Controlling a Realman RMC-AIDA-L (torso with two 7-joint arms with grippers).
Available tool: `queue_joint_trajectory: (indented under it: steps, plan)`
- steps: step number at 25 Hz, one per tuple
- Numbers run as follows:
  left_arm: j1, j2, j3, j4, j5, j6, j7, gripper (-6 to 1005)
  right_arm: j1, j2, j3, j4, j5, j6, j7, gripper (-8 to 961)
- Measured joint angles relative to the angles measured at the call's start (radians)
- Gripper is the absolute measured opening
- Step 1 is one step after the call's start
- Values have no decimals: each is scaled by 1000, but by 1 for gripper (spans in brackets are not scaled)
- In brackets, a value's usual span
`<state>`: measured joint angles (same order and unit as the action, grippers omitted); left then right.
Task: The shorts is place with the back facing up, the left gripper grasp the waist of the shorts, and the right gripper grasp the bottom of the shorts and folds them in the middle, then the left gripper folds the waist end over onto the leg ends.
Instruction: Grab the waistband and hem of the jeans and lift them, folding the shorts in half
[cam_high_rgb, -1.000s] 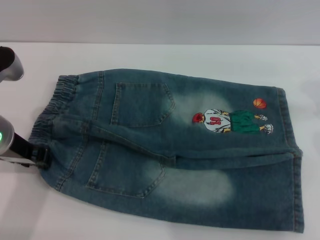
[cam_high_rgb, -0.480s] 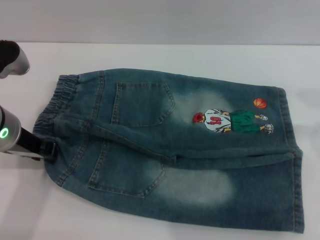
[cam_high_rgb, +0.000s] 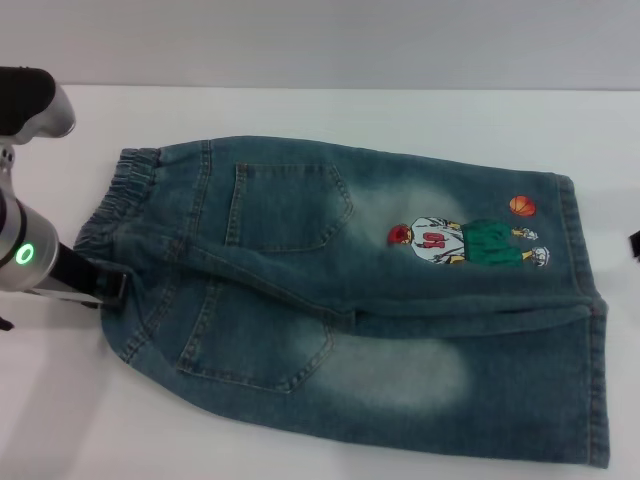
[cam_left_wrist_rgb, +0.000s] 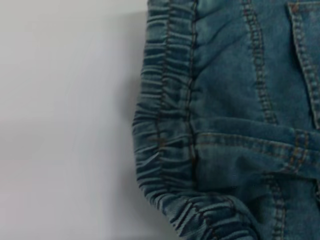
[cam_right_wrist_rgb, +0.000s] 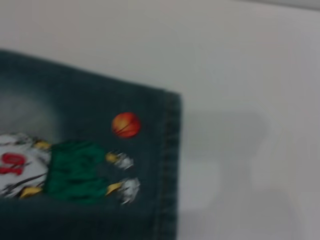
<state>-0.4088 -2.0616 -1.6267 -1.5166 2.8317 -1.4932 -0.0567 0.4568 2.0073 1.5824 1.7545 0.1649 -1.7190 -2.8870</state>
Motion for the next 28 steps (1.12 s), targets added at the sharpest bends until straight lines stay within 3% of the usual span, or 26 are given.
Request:
queue_joint_trajectory:
  steps: [5, 7, 17, 28]
  plan:
    - [-5, 0, 10, -20, -19, -4, 0, 223, -11, 45, -43, 21, 27, -33, 0, 645]
    - [-2, 0, 21, -29, -30, 4, 0, 220, -28, 54, -75, 48, 37, -43, 1, 645]
    - [29, -2, 89, -53, -36, 57, -31, 217, -166, 45, -178, 168, 47, -112, 1, 644]
    - [18, -3, 108, -57, -36, 61, -32, 214, -200, 58, -245, 177, 53, -120, 1, 644]
